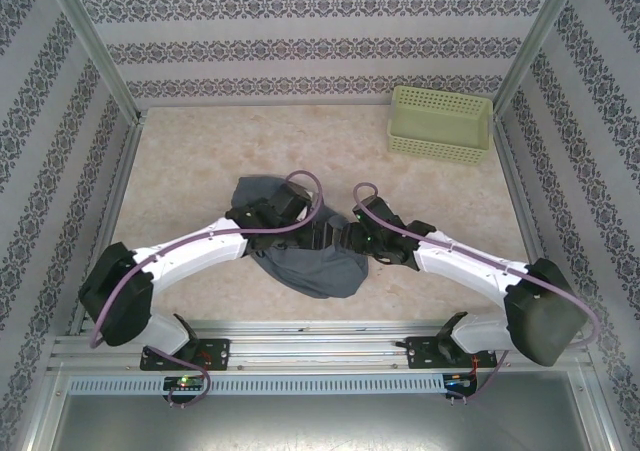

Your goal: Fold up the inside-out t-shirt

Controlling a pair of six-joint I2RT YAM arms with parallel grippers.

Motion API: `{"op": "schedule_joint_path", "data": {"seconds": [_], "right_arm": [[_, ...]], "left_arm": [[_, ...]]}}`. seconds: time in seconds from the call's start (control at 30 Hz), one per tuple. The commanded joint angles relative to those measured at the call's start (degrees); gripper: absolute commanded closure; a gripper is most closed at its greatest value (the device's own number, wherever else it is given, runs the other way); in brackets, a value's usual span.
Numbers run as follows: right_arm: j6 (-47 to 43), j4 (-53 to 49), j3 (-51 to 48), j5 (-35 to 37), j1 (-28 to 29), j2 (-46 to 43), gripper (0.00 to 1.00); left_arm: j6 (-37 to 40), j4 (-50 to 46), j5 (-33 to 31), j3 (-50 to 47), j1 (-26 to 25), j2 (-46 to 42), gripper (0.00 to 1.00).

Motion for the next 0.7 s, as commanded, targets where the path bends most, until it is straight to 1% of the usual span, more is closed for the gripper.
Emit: {"op": "schedule_joint_path", "data": {"seconds": [0.0, 0.07, 0.13, 0.17, 0.23, 0.3, 0.4, 0.43, 0.47, 0.57, 0.67], "right_arm": [[2.52, 2.85, -0.29, -1.59, -0.65, 1.48, 0.51], [2.67, 3.64, -0.95, -1.62, -1.27, 1.96, 0.53], [2.73, 4.83, -1.6, -2.51, -1.75, 2.34, 0.6], [2.74, 4.88, -1.56, -2.94, -1.89, 2.45, 0.65], [2.52, 4.94, -1.39, -3.75, -2.04, 2.24, 0.75], [2.13, 5.2, -1.28, -4.21, -2.04, 1.52, 0.87], [1.21, 4.78, -0.91, -4.39, -2.19, -0.26, 0.99], [0.92, 4.59, -0.74, -4.5, -2.32, -0.87, 1.0], [0.49, 4.53, -0.63, -4.74, -2.49, -1.71, 1.0], [-0.71, 4.58, -0.22, -6.48, -3.21, -4.74, 1.0], [-2.22, 4.5, 0.24, -8.26, -4.36, -9.39, 1.0]], "left_arm": [[-0.16, 2.75, -0.46, 2.14, -0.47, 3.35, 0.39], [-0.07, 2.83, 0.53, 2.46, -0.51, 5.2, 0.43], [0.05, 2.33, 0.5, 2.75, -0.42, 6.55, 0.48], [0.1, 2.11, 0.28, 2.52, -0.31, 6.9, 0.52], [-0.23, 2.72, 0.13, 1.27, -0.07, 6.58, 0.61], [-1.03, 4.05, 0.42, -0.8, 0.56, 5.63, 0.76], [-2.56, 7.34, 1.54, -4.75, 1.8, 3.1, 0.95], [-2.88, 8.13, 1.56, -5.92, 2.09, 2.08, 0.98], [-3.14, 9.07, 1.48, -7.4, 2.45, 0.62, 1.0], [-3.31, 10.59, -0.17, -11.22, 3.2, -4.08, 1.0], [-3.08, 9.54, -4.04, -14.78, 5.2, -9.77, 1.0]]}}
